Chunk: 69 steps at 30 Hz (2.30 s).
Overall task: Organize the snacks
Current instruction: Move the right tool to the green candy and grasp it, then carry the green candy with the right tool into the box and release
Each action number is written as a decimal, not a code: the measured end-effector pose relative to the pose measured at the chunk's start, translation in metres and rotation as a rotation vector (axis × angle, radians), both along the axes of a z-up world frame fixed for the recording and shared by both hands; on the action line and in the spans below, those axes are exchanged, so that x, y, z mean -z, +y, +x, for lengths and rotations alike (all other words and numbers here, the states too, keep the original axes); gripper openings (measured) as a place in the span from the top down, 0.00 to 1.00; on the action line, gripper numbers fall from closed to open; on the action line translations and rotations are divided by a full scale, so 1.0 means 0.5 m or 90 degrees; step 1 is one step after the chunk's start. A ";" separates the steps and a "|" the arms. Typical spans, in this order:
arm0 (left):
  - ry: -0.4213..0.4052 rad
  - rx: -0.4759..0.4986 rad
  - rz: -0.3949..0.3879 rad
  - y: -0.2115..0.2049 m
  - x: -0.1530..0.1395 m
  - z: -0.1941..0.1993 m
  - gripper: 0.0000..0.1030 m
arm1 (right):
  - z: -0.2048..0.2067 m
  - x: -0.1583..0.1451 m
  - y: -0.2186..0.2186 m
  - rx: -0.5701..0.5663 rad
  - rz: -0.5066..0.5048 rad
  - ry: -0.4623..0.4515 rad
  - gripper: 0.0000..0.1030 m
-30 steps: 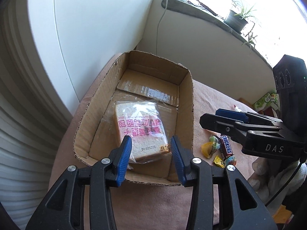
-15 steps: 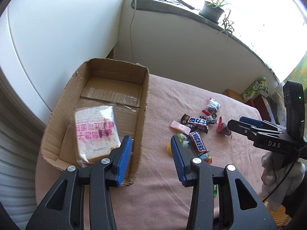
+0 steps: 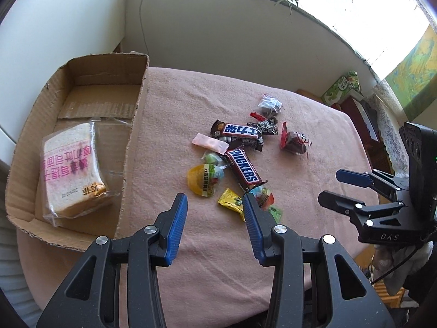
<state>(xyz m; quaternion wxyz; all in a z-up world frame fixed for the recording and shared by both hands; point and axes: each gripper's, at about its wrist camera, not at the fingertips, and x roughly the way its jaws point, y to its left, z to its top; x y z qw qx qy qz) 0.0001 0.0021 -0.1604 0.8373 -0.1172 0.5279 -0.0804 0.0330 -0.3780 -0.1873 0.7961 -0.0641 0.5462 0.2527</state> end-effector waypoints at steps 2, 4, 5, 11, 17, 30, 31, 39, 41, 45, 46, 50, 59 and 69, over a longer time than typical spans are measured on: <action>0.010 0.013 -0.005 -0.013 0.011 0.000 0.60 | -0.026 0.016 0.007 -0.021 -0.009 0.014 0.26; 0.018 0.025 -0.010 -0.022 0.021 0.000 0.60 | -0.047 0.034 0.014 -0.035 -0.014 0.037 0.34; 0.023 0.030 -0.014 -0.026 0.026 0.001 0.60 | -0.056 0.045 0.017 -0.039 -0.017 0.049 0.36; 0.045 0.085 -0.014 -0.063 0.053 0.007 0.67 | -0.081 0.101 0.039 -0.038 -0.020 0.103 0.47; 0.086 0.086 -0.026 -0.070 0.096 0.012 0.73 | -0.091 0.134 0.065 -0.047 -0.043 0.115 0.47; 0.092 0.145 -0.042 -0.113 0.101 0.003 0.80 | -0.124 0.143 0.102 -0.045 -0.125 0.058 0.76; 0.093 0.151 -0.042 -0.117 0.103 0.004 0.80 | -0.123 0.141 0.095 -0.040 -0.119 0.062 0.76; 0.095 0.205 -0.014 -0.171 0.117 0.011 0.80 | -0.098 0.134 0.032 0.011 -0.103 0.081 0.76; 0.090 0.209 0.022 -0.184 0.121 0.015 0.80 | -0.093 0.133 0.017 0.024 -0.100 0.085 0.76; 0.090 0.219 0.043 -0.198 0.129 0.020 0.80 | -0.085 0.128 -0.015 0.045 -0.097 0.091 0.76; 0.088 0.222 0.047 -0.201 0.129 0.019 0.80 | -0.083 0.127 -0.021 0.048 -0.096 0.092 0.76; 0.081 0.241 0.073 -0.221 0.130 0.017 0.76 | -0.072 0.123 -0.046 0.057 -0.090 0.097 0.76; 0.035 0.271 0.130 -0.245 0.130 0.006 0.81 | -0.067 0.130 -0.042 0.066 -0.075 0.103 0.76; 0.027 0.212 0.047 -0.186 0.087 0.004 0.81 | -0.047 0.097 -0.040 0.063 -0.062 0.093 0.76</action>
